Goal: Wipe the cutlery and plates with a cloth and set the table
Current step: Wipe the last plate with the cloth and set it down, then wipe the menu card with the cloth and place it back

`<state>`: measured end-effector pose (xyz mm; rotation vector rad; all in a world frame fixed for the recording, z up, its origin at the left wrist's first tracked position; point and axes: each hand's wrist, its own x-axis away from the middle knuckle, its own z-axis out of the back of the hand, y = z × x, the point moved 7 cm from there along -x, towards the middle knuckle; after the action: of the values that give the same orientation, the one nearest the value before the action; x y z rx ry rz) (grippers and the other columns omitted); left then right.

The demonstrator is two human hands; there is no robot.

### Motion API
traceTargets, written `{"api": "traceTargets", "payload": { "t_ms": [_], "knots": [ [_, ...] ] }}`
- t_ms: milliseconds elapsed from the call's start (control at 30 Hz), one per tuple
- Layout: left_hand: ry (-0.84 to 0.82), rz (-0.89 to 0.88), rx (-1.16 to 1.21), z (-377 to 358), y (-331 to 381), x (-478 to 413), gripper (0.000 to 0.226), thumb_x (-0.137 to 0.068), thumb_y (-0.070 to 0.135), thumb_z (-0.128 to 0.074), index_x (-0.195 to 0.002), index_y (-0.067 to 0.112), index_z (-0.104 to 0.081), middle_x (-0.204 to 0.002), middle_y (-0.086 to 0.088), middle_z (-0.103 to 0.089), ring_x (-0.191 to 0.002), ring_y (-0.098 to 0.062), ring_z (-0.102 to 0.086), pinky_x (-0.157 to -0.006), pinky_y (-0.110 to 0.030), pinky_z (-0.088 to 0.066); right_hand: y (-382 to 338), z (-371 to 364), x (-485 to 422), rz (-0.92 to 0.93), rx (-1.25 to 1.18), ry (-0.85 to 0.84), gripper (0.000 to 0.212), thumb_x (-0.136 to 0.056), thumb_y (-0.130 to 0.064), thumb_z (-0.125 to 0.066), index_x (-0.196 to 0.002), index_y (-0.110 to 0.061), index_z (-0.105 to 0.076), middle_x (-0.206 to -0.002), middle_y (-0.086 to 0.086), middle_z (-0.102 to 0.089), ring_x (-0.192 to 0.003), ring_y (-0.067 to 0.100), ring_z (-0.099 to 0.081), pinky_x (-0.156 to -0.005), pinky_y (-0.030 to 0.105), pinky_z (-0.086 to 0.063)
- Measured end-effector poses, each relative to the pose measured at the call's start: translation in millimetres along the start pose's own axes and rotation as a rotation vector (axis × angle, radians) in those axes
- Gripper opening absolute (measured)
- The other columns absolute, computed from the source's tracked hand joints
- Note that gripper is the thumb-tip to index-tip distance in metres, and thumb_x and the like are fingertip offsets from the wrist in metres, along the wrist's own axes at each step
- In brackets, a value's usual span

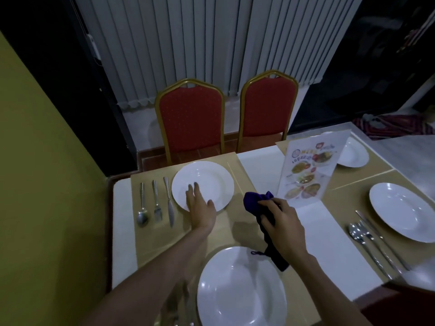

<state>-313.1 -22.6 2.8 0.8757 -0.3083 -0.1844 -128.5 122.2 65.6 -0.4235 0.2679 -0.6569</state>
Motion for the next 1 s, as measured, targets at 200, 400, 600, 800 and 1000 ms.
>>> {"api": "traceTargets", "payload": {
  "t_ms": [200, 400, 600, 800, 1000],
  "knots": [
    [-0.103, -0.33, -0.036, -24, 50, 73, 0.056, -0.103, 0.012, -0.04, -0.154, 0.018, -0.018, -0.164, 0.004, -0.008, -0.151, -0.013, 0.003, -0.118, -0.025, -0.006, 54, 58, 23, 0.035, -0.032, 0.079, 0.037, -0.093, -0.021, -0.061, -0.129, -0.025, -0.059, -0.133, 0.002, -0.053, -0.112, 0.026, -0.053, -0.067, 0.038, -0.052],
    [-0.113, -0.326, 0.042, -61, 82, 160, 0.048, -0.103, 0.011, -0.038, -0.151, 0.013, -0.03, -0.16, -0.003, -0.024, -0.151, -0.018, -0.011, -0.119, -0.03, -0.015, 106, 132, 60, 0.135, -0.065, 0.118, 0.036, -0.092, -0.021, -0.061, -0.128, -0.024, -0.061, -0.133, 0.002, -0.053, -0.111, 0.028, -0.053, -0.07, 0.038, -0.052],
    [-0.143, -0.252, 0.094, -101, 134, 194, 0.049, -0.104, 0.017, -0.039, -0.151, 0.012, -0.027, -0.159, -0.006, -0.027, -0.147, -0.022, -0.023, -0.116, -0.031, -0.022, 150, 193, 53, 0.177, -0.101, 0.156, 0.035, -0.091, -0.021, -0.062, -0.126, -0.024, -0.062, -0.128, 0.001, -0.055, -0.107, 0.027, -0.054, -0.073, 0.044, -0.054],
    [-0.095, -0.214, 0.159, -127, 153, 169, 0.057, -0.103, 0.02, -0.043, -0.153, 0.008, -0.019, -0.16, -0.007, -0.024, -0.146, -0.021, -0.024, -0.115, -0.028, -0.021, 165, 195, 16, 0.208, -0.085, 0.137, 0.036, -0.094, -0.023, -0.06, -0.129, -0.024, -0.061, -0.132, -0.001, -0.053, -0.114, 0.023, -0.051, -0.076, 0.039, -0.052],
    [-0.003, -0.058, 0.298, -152, 164, 102, 0.058, -0.103, 0.017, -0.045, -0.153, 0.007, -0.018, -0.156, -0.011, -0.031, -0.14, -0.029, -0.035, -0.109, -0.036, -0.034, 199, 178, -19, 0.191, -0.083, 0.12, 0.035, -0.093, -0.025, -0.061, -0.128, -0.027, -0.062, -0.133, -0.008, -0.053, -0.112, 0.017, -0.053, -0.081, 0.033, -0.05]
  ]
}}
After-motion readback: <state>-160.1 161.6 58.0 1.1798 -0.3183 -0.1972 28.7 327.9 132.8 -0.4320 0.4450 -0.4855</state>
